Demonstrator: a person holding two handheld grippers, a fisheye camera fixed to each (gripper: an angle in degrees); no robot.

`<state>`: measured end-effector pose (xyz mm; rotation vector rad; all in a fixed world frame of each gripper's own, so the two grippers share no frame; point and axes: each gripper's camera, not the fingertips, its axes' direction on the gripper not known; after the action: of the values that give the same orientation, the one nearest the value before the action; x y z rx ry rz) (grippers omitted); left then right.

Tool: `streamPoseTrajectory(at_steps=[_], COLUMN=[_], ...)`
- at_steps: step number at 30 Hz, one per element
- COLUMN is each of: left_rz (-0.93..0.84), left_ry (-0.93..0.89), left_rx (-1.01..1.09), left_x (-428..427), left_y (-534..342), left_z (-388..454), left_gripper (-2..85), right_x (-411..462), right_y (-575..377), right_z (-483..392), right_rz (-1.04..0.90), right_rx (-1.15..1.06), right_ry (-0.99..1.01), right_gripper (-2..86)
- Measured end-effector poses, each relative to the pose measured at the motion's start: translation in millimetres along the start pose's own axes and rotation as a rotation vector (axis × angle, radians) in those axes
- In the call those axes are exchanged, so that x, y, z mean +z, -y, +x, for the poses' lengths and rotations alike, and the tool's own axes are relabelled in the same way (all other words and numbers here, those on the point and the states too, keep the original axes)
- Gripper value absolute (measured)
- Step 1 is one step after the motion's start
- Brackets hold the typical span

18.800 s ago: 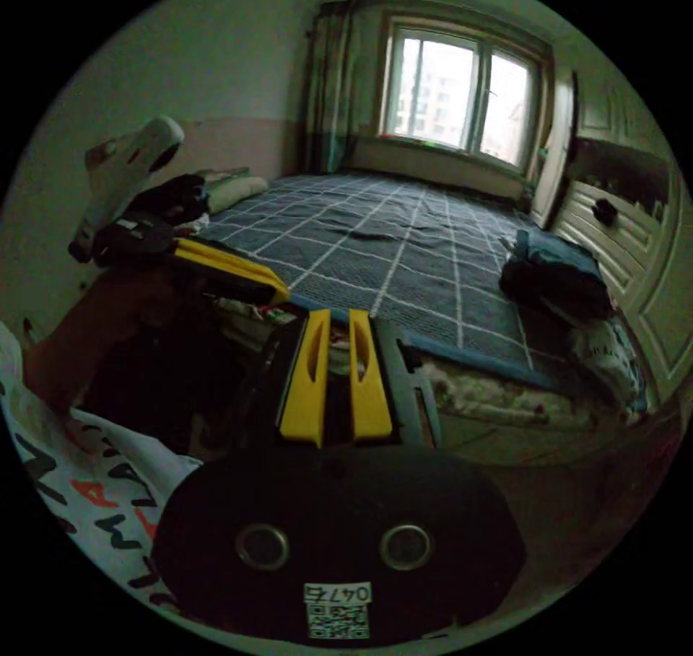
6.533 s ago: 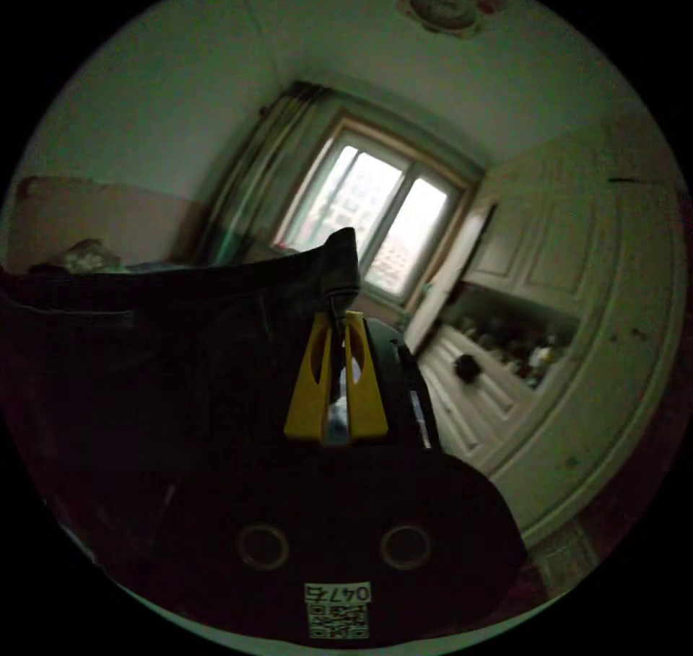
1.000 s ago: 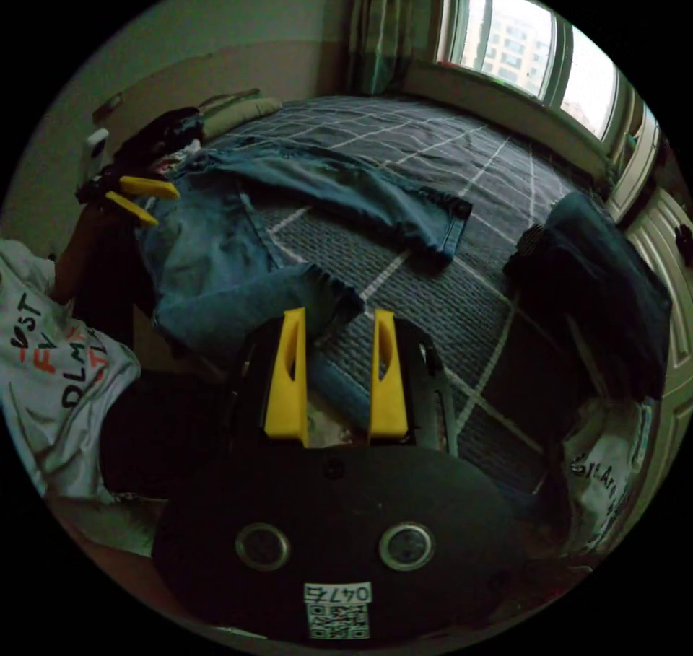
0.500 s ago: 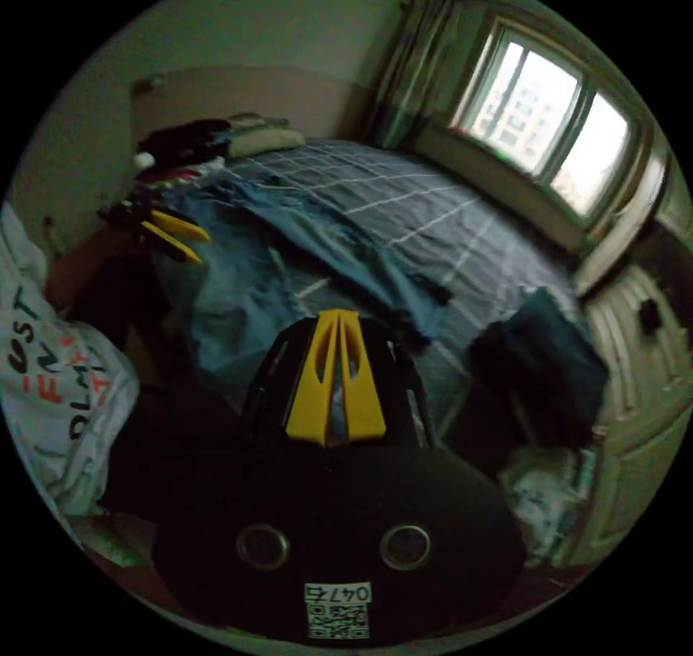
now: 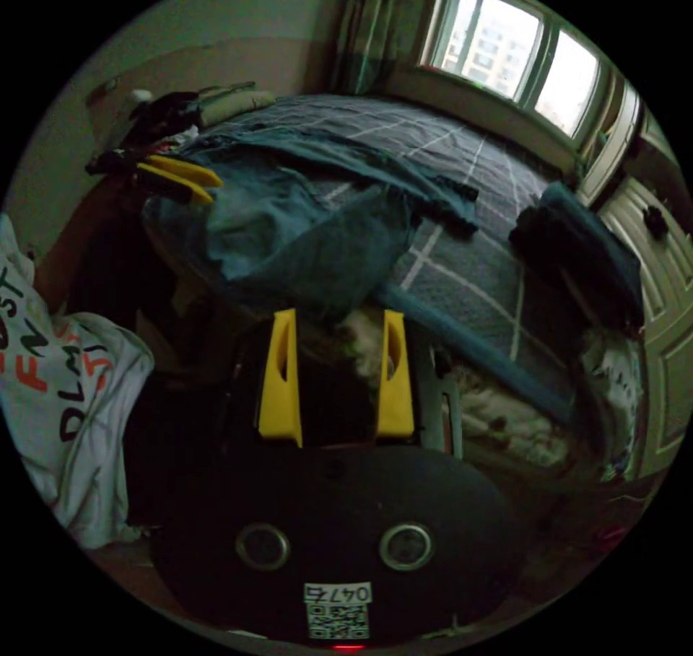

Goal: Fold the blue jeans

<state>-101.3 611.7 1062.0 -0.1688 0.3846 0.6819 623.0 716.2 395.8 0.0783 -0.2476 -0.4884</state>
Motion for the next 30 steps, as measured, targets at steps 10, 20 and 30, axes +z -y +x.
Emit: streamPoseTrajectory(at_steps=[10,20,30], left_rz=[-0.217,0.129,0.0], left_ry=[-0.001,-0.215,0.056], left_rx=[-0.058,-0.065,0.038], left_x=[95,53,-2], left_y=[118,96,42], left_z=[63,70,68], left_gripper=[11.4,5.5,15.6], right_x=[-18,-70,-91], right_y=[4,-33,-107], right_z=[-70,-144,-73], right_rz=[-0.004,0.062,0.001], right_rx=[-0.073,-0.329,0.136], right_ry=[-0.231,-0.884,-0.516], right_gripper=[0.6,0.6,2.7])
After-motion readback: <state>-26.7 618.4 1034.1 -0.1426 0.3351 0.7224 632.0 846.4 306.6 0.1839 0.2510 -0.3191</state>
